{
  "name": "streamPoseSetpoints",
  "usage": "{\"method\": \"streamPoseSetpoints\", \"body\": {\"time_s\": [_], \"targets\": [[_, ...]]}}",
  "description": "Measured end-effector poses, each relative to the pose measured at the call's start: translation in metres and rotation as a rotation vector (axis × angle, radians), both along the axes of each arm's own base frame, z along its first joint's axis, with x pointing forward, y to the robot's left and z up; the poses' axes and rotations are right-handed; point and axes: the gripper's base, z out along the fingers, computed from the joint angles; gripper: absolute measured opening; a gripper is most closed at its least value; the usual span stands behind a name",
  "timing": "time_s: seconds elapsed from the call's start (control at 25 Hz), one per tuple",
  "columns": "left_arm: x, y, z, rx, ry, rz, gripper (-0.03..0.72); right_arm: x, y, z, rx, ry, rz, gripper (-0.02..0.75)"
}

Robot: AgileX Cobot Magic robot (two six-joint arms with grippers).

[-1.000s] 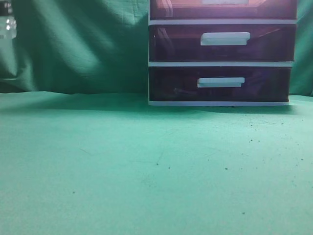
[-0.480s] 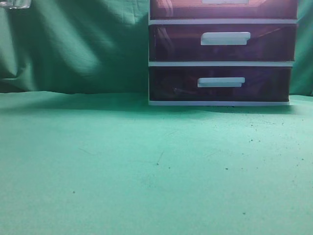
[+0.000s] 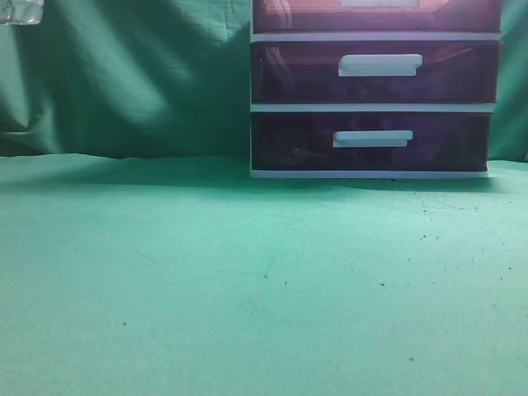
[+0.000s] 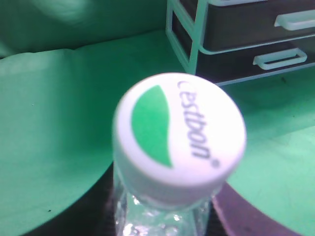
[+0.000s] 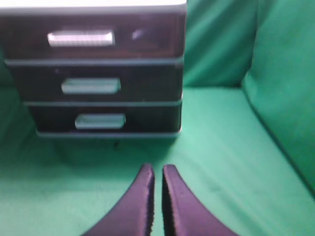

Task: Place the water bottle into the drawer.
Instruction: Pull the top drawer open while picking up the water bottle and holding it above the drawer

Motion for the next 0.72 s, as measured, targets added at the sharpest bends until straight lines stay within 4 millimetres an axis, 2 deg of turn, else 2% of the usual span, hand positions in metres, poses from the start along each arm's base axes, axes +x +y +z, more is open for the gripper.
{"method": "streamPoseSetpoints", "body": {"time_s": [0.12,0.2,0.36,0.48,0.6,0.72], "targets": [[0.000,0.000,0.000,-0.013,0.009,0.002,0.246,0.029,0.002,0.004,-0.008,0.123,0.009,0.047],[-0.001,-0.001,-0.001,-0.025,0.015,0.003,0.246,0.048,0.005,0.009,-0.075,0.170,0.052,0.047],[-0.001,-0.001,-0.001,-0.029,0.016,0.003,0.246,0.085,0.027,0.015,-0.415,0.247,0.359,0.047],[-0.001,0.000,-0.002,-0.020,0.032,0.007,0.246,0.114,0.053,0.006,-0.642,0.256,0.589,0.047],[-0.003,0.001,-0.005,-0.003,0.070,0.017,0.246,0.142,0.079,-0.003,-0.828,0.164,0.706,0.047],[-0.003,0.002,-0.006,0.009,0.080,0.019,0.246,0.169,0.100,-0.008,-1.003,-0.030,0.704,0.047]]}}
